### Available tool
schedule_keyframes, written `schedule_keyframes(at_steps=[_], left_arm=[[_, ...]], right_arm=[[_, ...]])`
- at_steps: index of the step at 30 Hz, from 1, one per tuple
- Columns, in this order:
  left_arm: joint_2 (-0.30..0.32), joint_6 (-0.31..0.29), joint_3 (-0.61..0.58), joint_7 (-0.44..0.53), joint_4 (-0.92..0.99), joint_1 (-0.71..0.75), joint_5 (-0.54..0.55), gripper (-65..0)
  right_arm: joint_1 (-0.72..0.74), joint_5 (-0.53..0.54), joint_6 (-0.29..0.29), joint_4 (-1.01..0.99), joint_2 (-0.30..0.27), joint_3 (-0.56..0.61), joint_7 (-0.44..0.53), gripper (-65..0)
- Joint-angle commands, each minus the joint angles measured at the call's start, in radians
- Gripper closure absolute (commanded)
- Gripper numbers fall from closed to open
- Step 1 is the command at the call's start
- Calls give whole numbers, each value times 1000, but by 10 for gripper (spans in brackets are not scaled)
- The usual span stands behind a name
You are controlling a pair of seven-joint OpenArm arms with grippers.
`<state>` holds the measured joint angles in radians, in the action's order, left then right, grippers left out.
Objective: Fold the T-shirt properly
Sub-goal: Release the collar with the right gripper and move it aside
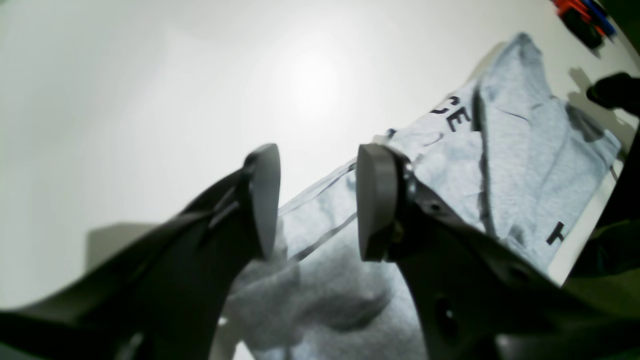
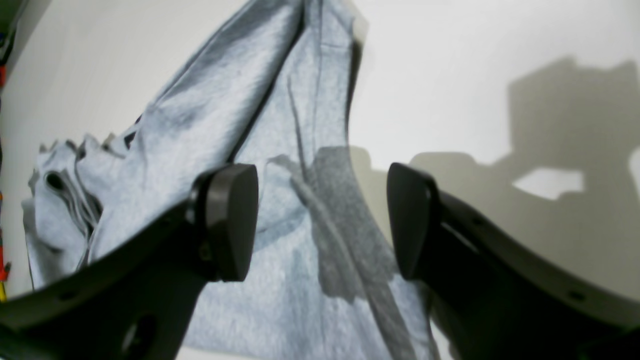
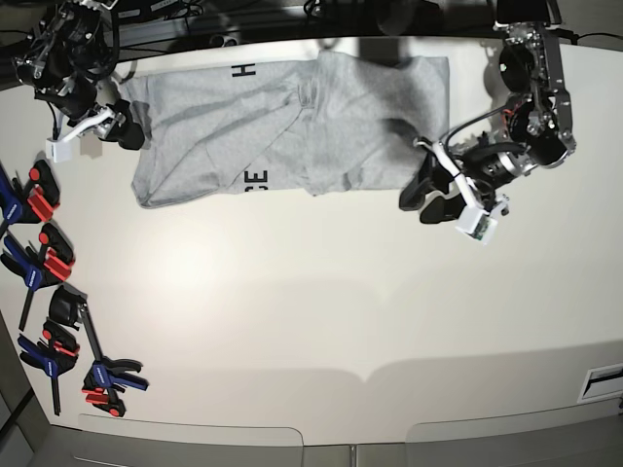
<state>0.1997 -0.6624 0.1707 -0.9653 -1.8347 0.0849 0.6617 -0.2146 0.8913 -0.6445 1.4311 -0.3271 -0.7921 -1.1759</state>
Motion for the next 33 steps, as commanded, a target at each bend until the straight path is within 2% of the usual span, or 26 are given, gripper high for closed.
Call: schedule_keyframes(at_steps=[1,6,8,14,18,22,28,33], left_arm=[[4,-3,6,31,-18,-13,25,-233],[4,-3,6,31,-18,-13,24,-233],[3,-3,6,32,-18,-13,24,-233],[4,-3,6,31,-18,-13,24,-233],[3,-3,6,31,-18,-13,23,-233],[4,-3,6,31,-18,-13,20,-233],[3,-3,6,31,-18,-13,21,-233],[4,-3,6,30,-18,-13,20,-233]], right_arm=[[18,28,-11,12,-19,-5,12,-381],[45,-5,-11,11,-20,11,7,-381],[48,-52,-6,10,-19,42,10,-381],[49,-106,-6,10,-19,170,27,-381],[55,-189,38,10,-19,233,51,-381],[74,-209,56,10,-19,211,100,-381],[115,-218,63,10,-19,183,99,-381],[115,-220,73,10,-17,183,156,-381]])
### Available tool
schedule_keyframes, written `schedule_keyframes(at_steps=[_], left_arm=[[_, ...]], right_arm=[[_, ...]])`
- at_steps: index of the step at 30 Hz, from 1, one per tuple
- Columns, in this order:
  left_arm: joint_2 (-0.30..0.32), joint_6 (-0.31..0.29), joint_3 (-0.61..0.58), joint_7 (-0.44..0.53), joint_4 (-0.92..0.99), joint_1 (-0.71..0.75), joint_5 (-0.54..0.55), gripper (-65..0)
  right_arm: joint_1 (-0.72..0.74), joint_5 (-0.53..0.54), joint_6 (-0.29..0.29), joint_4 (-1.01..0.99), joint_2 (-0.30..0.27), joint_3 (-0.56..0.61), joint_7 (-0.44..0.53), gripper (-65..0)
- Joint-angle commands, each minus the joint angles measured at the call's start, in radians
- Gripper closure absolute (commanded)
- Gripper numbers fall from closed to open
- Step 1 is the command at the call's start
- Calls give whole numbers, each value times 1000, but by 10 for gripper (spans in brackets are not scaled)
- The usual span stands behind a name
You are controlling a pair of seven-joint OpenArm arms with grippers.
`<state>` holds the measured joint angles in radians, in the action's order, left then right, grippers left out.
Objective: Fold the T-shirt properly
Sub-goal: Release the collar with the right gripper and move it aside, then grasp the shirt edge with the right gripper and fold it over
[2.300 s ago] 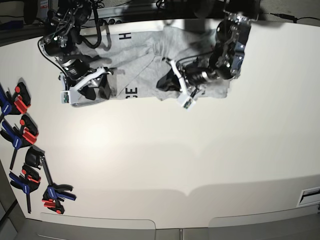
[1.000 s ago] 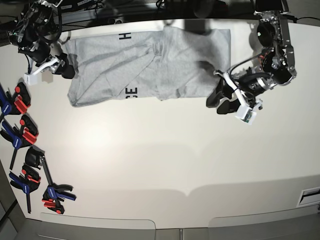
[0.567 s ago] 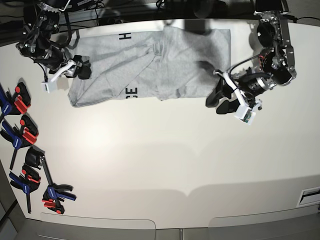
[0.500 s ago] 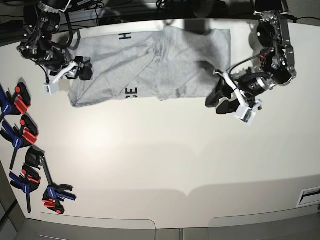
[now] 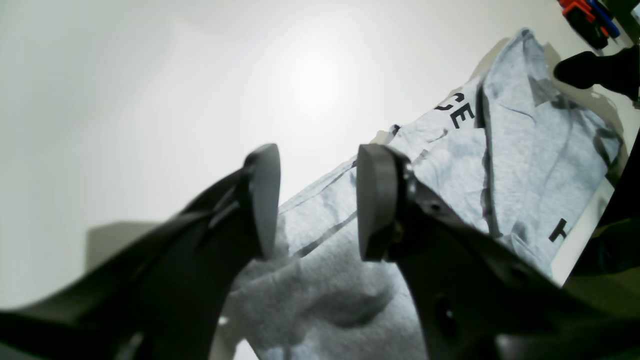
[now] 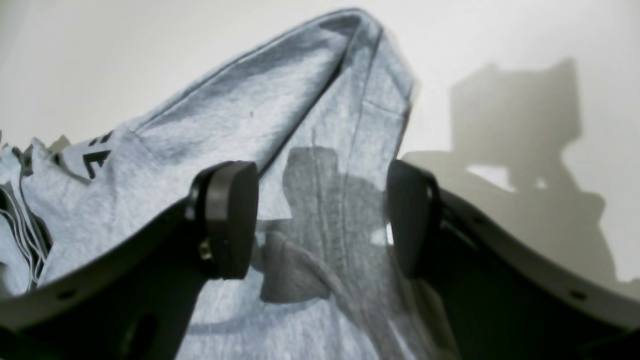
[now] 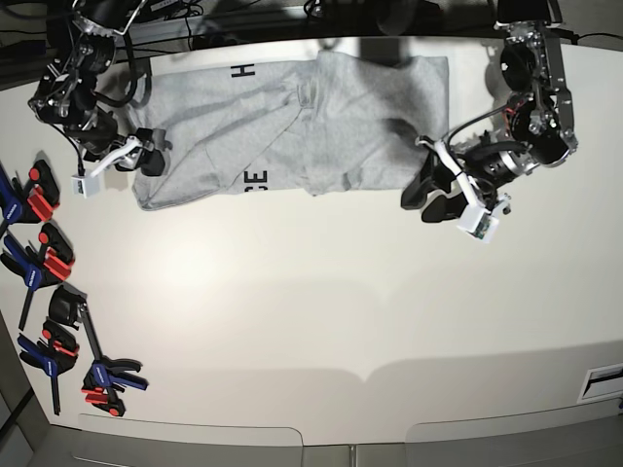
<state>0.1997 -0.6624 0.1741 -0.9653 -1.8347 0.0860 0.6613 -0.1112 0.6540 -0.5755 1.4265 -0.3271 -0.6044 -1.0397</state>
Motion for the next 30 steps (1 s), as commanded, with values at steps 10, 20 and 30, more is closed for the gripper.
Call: schedule_keyframes(at_steps=[10,20,30], left_arm=[[3,-3,3,30,-18,-14,21,-233],[4,-3,3,31,-18,-14,20,-233],[4,10,42,6,-18,-13,23,-232]], right_arm=[[11,-39,15,-92,-2,-4,-1,-380],[11,192,-45,-105,3,-4,-178,-366],[11,192,-45,-105,3,-4,-134,0]])
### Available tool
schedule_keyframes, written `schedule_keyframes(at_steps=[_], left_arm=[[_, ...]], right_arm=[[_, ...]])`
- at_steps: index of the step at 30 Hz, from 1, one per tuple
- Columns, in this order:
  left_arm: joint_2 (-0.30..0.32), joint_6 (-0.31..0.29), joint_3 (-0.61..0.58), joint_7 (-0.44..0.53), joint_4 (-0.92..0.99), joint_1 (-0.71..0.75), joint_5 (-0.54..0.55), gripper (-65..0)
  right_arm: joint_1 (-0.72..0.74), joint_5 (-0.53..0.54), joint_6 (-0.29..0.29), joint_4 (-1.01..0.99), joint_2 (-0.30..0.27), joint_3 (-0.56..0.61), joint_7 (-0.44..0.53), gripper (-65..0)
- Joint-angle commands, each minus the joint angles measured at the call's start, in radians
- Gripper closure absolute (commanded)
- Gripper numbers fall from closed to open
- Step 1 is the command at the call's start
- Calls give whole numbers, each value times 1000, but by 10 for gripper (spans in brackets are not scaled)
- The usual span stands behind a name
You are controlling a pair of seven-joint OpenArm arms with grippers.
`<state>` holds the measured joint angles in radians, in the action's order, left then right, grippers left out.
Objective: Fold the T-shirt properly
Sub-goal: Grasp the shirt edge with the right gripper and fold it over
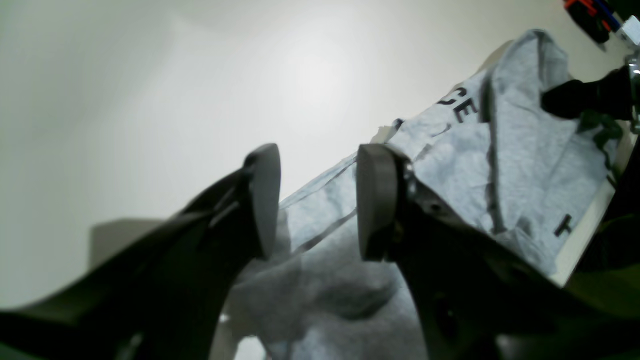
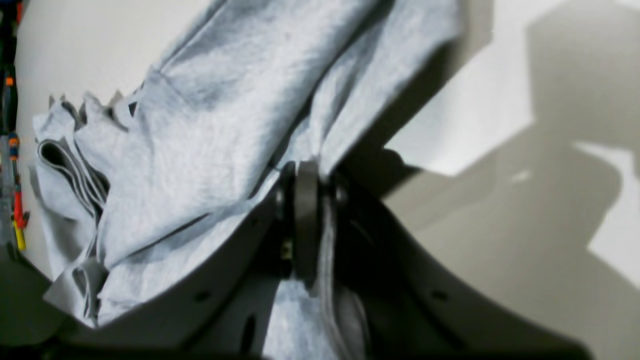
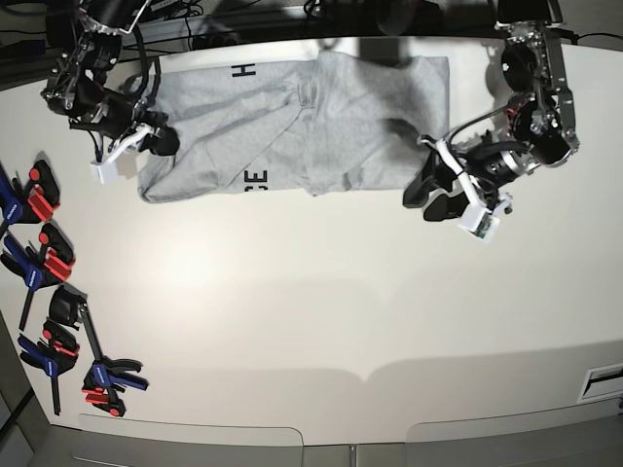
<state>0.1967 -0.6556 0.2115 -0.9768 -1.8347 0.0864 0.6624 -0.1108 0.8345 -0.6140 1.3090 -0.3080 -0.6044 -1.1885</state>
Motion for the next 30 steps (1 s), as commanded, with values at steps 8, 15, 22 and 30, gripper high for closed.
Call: schedule_keyframes(at_steps=[8,15,22,30], left_arm=[[56,15,163,5,-18,76,79,-107],[72,15,273,70,-17,274,40,0],[64,37,278,160,7,417,-37,0],[64,39,278,166,111,426,-33,0]], right_arm=[[17,46,-40,13,-16,-4,66,0],[16,268,-84,59,-10,-4,-15,0],[16,455,-84,233,115,-3,-170,0],[3,478,-84,388,307,224,-156,0]])
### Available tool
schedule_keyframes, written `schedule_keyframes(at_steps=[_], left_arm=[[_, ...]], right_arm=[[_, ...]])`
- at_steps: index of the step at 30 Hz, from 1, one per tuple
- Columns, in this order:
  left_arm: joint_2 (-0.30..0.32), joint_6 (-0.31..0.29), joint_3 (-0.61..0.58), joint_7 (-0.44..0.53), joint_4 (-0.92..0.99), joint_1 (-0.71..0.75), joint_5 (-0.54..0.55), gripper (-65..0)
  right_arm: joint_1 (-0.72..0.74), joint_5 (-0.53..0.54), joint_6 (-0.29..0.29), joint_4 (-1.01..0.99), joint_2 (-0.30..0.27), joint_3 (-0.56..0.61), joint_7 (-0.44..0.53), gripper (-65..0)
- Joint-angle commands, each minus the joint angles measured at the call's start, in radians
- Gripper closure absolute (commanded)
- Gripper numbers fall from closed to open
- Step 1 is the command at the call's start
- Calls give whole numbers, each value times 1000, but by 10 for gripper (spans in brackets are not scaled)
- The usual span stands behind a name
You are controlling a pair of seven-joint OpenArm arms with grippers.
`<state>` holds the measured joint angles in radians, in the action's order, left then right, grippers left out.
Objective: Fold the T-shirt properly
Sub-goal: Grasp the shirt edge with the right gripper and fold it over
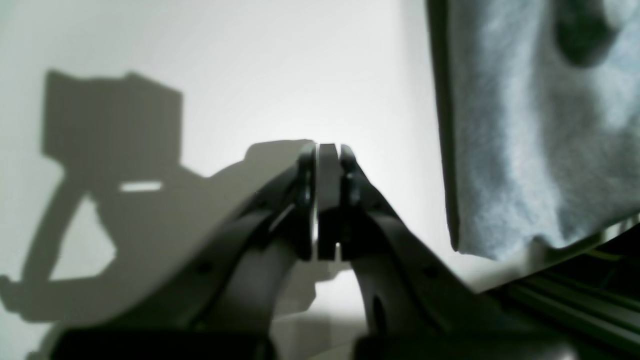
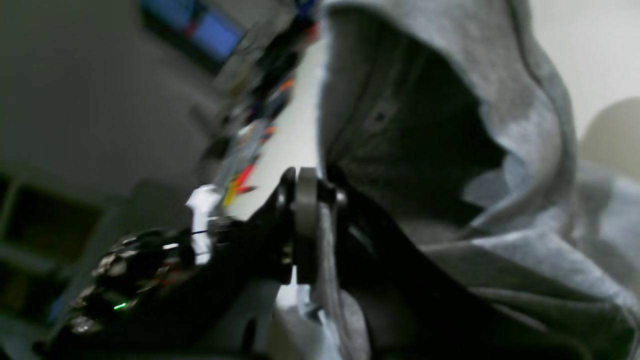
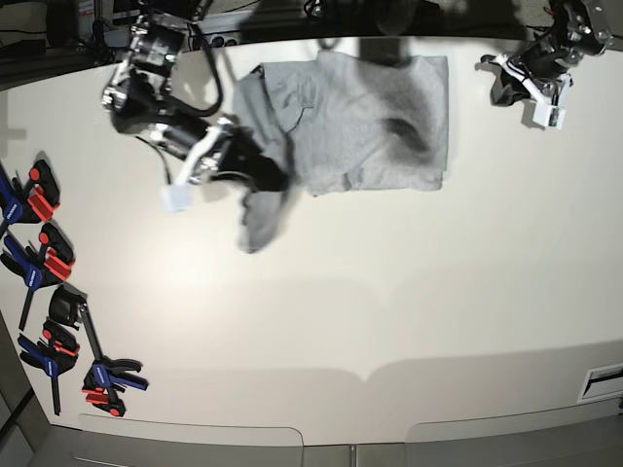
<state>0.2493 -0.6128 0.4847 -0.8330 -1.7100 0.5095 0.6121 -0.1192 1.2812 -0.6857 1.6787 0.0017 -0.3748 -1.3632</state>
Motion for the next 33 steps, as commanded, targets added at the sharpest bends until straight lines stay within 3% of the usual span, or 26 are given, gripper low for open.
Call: schedule_keyframes(at_steps=[1,8,16,26,27,30,33], left_arm=[[12,-4,5,19,1,3,17,0],[12,-4,5,19,35,3,18,0],[11,-4,5,19,35,3,21,0],[11,-4,5,19,35,3,21,0],[11,-4,5,19,35,3,21,0],[11,-4,5,19,35,3,21,0],[11,-4,5,19,35,3,21,0]], right_arm=[[11,-10,-12,19,18,41,44,0],[11,-392,-12,18,120,346,252,0],[11,-567,-12,18,155,542,294,0],[11,-575,-12,18,155,587,280,0],[11,-575,-12,18,155,587,280,-13],[11,-544,-12,18,155,587,280,-151],[11,-465,-12,18,155,587,280,-163]])
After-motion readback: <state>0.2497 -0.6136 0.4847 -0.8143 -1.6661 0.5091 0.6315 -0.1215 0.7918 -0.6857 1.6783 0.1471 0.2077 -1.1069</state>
